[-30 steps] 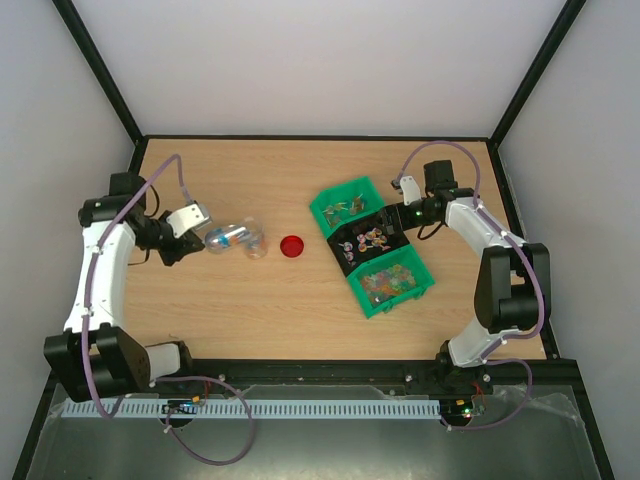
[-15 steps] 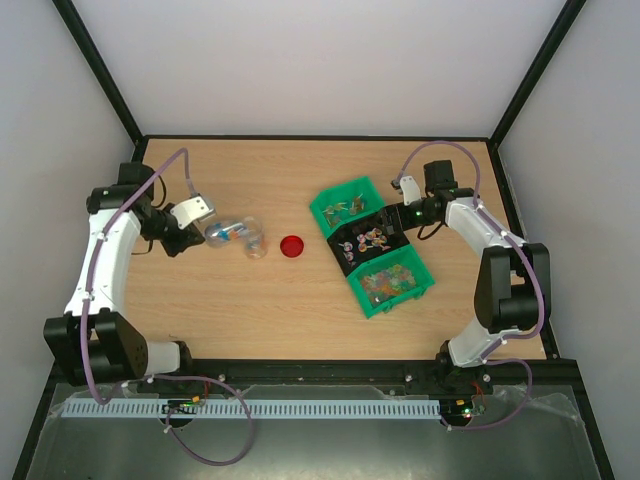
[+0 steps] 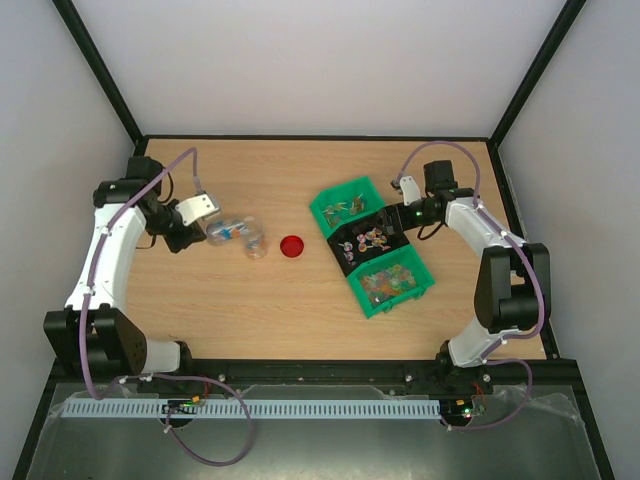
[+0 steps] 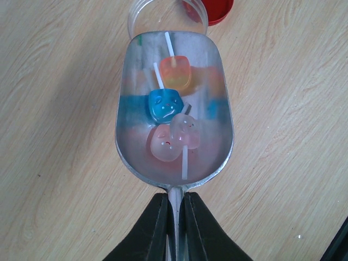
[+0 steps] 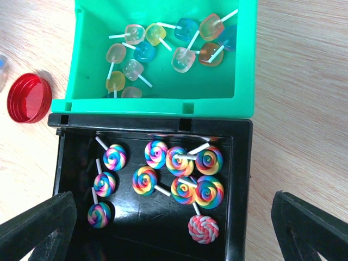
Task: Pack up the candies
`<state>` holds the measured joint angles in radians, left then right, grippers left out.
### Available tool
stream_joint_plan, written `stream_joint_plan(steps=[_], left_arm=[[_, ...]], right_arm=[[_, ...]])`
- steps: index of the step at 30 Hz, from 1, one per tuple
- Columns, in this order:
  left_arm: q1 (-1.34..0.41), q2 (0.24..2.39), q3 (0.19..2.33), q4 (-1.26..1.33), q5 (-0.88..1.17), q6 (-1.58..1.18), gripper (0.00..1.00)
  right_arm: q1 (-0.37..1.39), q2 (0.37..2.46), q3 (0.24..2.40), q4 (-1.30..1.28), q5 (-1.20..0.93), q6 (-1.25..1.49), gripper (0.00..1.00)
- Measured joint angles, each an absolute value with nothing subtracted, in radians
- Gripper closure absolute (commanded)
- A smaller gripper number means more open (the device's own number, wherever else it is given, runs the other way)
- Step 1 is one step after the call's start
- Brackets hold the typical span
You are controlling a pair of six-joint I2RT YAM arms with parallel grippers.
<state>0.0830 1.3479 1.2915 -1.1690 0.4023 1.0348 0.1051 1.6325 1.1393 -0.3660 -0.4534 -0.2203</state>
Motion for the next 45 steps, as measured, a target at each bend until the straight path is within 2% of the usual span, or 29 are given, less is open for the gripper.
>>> stream_joint_plan(steps=[45], left_arm=[[0.006, 1.395, 1.398, -1.222, 0.261, 1.024, 0.98]], right_arm=[[0.105, 1.633, 1.139, -0.377, -0.459, -0.221, 0.01]])
